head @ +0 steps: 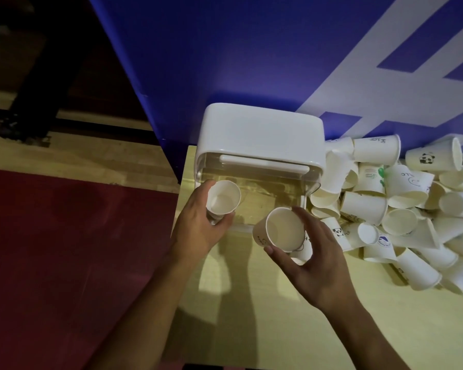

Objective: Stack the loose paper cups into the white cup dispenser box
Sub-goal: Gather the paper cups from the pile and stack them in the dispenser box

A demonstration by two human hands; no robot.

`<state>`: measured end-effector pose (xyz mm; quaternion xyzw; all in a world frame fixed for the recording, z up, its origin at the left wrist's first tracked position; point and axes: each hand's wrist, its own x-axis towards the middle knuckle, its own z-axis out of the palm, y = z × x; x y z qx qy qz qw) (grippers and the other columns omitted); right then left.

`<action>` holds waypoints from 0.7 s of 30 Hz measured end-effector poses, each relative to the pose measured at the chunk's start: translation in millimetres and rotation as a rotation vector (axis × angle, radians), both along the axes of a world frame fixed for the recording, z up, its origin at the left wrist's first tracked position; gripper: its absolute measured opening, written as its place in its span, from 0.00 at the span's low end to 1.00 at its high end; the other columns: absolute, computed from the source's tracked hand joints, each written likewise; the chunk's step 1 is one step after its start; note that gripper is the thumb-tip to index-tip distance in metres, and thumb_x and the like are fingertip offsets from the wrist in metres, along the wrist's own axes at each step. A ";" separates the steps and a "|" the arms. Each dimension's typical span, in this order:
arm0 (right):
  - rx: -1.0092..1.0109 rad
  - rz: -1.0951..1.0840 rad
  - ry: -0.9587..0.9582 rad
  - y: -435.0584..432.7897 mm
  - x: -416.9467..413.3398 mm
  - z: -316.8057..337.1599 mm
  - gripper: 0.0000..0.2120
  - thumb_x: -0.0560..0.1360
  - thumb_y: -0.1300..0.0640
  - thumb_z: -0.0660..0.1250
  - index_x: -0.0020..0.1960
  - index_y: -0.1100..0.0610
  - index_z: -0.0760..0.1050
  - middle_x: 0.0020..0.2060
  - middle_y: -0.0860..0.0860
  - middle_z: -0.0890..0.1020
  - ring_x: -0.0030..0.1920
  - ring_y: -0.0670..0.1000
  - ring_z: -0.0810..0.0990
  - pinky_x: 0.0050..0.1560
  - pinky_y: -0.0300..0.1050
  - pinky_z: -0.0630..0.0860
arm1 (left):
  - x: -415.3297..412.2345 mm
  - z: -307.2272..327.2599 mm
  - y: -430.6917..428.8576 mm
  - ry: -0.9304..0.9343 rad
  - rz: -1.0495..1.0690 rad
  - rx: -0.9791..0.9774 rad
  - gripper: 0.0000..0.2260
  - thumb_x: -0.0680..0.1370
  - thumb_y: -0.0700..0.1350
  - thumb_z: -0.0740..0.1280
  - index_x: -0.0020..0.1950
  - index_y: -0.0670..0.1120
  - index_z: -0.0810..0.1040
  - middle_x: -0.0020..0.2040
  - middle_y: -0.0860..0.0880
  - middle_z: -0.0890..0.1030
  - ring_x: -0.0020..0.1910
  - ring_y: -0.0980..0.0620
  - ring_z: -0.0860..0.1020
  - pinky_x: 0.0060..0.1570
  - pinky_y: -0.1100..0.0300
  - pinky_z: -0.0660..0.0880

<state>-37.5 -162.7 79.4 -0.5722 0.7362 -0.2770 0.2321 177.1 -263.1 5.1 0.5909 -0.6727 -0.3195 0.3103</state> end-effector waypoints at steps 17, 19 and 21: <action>-0.003 0.008 -0.018 -6.4 7.6 -4.6 0.41 0.68 0.29 0.70 0.74 0.48 0.70 0.61 0.38 0.75 0.62 0.43 0.74 0.60 0.52 0.78 | 5.0 -20.0 -8.7 -0.084 -0.043 0.090 0.33 0.72 0.54 0.80 0.74 0.48 0.73 0.68 0.49 0.79 0.64 0.48 0.78 0.56 0.55 0.77; -0.014 0.010 -0.011 -10.2 9.7 -2.4 0.41 0.68 0.28 0.70 0.74 0.48 0.70 0.61 0.38 0.75 0.62 0.43 0.74 0.59 0.50 0.77 | 7.5 -12.1 -5.5 -0.038 -0.024 0.089 0.33 0.74 0.53 0.79 0.75 0.46 0.72 0.70 0.49 0.78 0.66 0.51 0.77 0.58 0.68 0.71; -0.033 0.022 -0.014 -17.9 14.2 0.6 0.41 0.68 0.29 0.70 0.74 0.49 0.70 0.63 0.41 0.78 0.62 0.44 0.75 0.59 0.48 0.77 | 12.1 2.1 -1.1 0.027 0.012 0.035 0.29 0.78 0.49 0.76 0.76 0.43 0.73 0.71 0.47 0.78 0.67 0.54 0.75 0.60 0.78 0.65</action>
